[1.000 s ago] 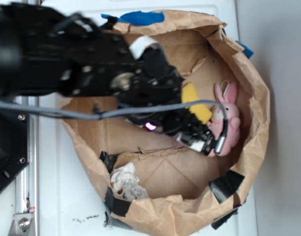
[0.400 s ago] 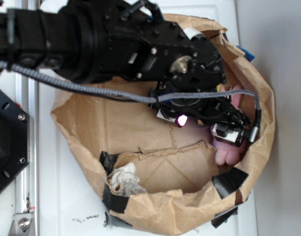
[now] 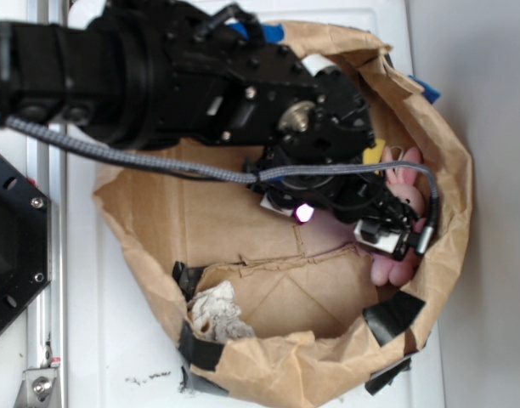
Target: Grab the pink bunny.
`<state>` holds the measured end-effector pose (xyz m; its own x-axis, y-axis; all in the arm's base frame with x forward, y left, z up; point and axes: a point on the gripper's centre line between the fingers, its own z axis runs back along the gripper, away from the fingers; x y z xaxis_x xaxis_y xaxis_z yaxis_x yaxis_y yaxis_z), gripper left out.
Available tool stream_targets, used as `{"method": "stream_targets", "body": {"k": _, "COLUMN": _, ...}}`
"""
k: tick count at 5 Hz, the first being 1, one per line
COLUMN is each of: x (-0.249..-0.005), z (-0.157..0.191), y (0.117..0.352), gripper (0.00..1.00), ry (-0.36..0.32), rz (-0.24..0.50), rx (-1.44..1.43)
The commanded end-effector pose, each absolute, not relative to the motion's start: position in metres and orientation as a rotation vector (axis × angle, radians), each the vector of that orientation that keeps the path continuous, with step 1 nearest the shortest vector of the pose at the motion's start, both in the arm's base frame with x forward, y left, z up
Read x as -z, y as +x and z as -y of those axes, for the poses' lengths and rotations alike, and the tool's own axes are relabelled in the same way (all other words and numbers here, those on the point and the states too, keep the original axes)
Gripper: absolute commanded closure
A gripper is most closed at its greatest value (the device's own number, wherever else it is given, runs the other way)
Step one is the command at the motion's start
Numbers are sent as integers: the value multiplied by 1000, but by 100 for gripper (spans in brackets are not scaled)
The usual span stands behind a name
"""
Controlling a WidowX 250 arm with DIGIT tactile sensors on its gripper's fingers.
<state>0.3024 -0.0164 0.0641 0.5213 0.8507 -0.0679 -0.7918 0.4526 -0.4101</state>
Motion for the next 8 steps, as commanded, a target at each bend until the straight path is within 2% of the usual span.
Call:
{"method": "stream_targets", "body": {"k": 1, "x": -83, "z": 18, "y": 299, "gripper": 0, "ry": -507, "rz": 283, "rx": -1071}}
{"method": "stream_targets", "body": {"k": 3, "x": -72, "z": 20, "y": 315, "gripper": 0, "ry": -522, "rz": 302, "rx": -1164}}
{"method": "stream_targets", "body": {"k": 4, "x": -73, "z": 19, "y": 318, "gripper": 0, "ry": -532, "rz": 287, "rx": -1152}}
{"method": "stream_targets", "body": {"k": 6, "x": -78, "z": 27, "y": 314, "gripper": 0, "ry": -542, "rz": 254, "rx": -1107}}
{"method": "stream_targets", "body": {"k": 8, "x": -79, "z": 29, "y": 317, "gripper": 0, "ry": -551, "rz": 273, "rx": -1083}}
